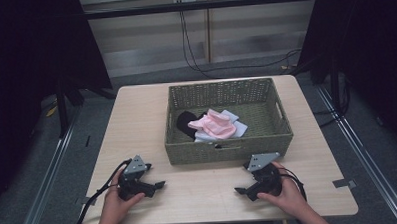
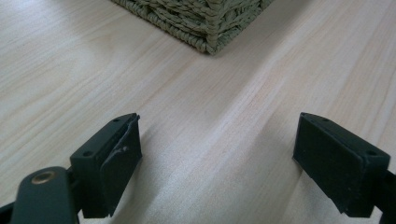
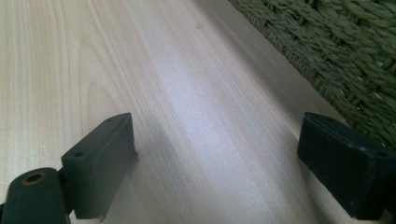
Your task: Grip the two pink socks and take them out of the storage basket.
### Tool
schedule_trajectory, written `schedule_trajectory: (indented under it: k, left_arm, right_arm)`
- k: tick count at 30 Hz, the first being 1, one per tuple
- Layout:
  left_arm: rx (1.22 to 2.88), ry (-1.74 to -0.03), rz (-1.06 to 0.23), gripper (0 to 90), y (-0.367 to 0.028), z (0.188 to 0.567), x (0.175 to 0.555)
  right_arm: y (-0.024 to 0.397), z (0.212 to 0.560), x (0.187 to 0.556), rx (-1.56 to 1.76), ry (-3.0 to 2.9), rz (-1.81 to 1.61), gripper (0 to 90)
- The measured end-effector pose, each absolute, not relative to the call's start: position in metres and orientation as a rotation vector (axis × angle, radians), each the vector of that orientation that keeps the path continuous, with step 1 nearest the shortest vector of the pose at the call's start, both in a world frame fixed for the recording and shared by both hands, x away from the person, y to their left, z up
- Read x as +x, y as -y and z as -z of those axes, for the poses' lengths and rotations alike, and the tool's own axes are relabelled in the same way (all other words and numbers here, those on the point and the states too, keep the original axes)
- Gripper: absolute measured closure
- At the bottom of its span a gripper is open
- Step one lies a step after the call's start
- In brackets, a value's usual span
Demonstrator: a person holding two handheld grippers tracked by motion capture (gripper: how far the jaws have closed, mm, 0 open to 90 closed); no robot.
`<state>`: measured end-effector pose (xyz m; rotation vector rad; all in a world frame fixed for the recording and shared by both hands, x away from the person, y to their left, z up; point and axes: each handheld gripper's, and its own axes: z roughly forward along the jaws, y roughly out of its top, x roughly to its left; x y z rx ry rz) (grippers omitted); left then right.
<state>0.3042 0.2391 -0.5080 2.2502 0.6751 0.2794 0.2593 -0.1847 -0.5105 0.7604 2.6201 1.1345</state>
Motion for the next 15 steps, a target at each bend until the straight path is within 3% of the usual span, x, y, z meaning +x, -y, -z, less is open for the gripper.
schedule_trajectory:
  k: [15]
  left_arm:
    - [2.25, -0.675, -0.279, 14.5, -0.2391, 0.508, 0.3043]
  right_arm:
    - [0.1821, 0.5042, 0.263, 0.787, -2.672, -1.096, 14.6]
